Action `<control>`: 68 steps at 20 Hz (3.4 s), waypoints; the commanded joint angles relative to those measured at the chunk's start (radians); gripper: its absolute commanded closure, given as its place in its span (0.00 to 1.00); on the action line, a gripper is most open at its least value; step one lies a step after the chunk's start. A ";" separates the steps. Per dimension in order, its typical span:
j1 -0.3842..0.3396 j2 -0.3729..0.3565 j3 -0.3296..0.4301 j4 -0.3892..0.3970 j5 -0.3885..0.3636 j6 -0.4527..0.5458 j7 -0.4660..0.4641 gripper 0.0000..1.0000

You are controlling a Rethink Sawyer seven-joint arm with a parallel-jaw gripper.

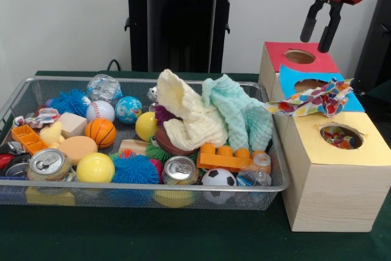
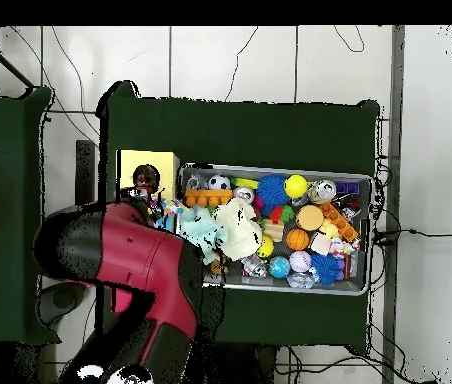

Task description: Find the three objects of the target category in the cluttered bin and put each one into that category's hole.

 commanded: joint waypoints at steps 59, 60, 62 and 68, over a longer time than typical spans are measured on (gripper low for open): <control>-0.021 0.197 0.089 -0.028 0.227 -0.017 0.253 0.00; -0.020 0.200 0.088 -0.030 0.229 -0.018 0.253 0.00; -0.016 0.206 0.089 -0.035 0.236 -0.019 0.258 0.00; -0.019 0.197 0.114 -0.019 0.260 -0.039 0.239 0.00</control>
